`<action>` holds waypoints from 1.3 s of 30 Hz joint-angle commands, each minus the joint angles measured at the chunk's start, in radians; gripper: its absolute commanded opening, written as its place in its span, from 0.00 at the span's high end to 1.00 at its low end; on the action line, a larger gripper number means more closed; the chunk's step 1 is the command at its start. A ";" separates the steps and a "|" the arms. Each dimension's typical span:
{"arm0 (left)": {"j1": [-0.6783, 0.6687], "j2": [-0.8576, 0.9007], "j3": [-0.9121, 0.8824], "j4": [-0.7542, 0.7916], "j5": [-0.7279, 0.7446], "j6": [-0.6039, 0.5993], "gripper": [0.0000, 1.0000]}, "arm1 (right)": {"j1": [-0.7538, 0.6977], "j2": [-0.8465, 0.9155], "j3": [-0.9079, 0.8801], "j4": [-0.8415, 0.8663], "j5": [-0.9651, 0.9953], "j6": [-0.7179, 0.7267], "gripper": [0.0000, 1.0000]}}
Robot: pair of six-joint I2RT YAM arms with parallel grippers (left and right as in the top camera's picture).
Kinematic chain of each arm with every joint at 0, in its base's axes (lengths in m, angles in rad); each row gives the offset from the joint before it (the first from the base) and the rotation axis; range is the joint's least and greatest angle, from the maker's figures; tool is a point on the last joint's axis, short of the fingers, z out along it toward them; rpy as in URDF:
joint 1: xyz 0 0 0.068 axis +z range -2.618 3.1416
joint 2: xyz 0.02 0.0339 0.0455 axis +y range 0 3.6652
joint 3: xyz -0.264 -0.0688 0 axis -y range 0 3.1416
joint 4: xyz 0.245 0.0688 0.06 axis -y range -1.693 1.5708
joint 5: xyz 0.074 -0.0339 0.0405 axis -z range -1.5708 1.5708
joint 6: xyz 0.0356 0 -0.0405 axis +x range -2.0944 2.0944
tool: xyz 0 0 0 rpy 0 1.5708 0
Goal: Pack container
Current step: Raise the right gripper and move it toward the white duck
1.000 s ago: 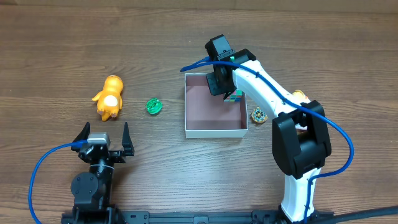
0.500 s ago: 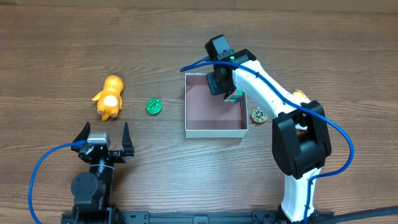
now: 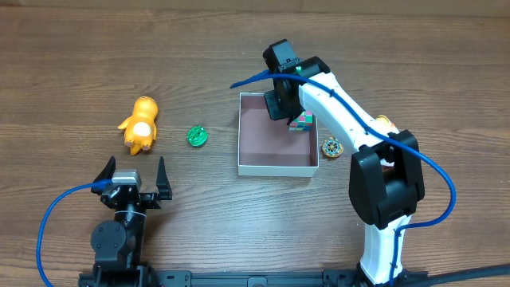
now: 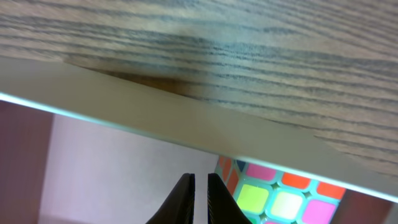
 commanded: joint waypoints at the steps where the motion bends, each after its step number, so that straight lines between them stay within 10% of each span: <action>1: 0.006 -0.007 -0.003 -0.001 -0.006 0.023 0.00 | 0.005 0.002 0.081 -0.028 -0.011 0.000 0.89; 10: 0.006 -0.007 -0.003 -0.001 -0.006 0.023 0.00 | 0.005 -0.004 0.415 -0.253 -0.011 0.001 0.85; 19: 0.006 -0.007 -0.003 -0.001 -0.006 0.023 0.00 | -0.114 -0.004 0.887 -0.610 0.137 -0.001 0.54; 29: 0.006 -0.007 -0.003 -0.001 -0.006 0.023 0.00 | -0.382 -0.050 0.872 -0.668 -0.106 -0.054 0.00; 39: 0.006 -0.007 -0.003 -0.001 -0.006 0.023 0.00 | -0.531 -0.303 0.394 -0.667 -0.056 -0.155 0.00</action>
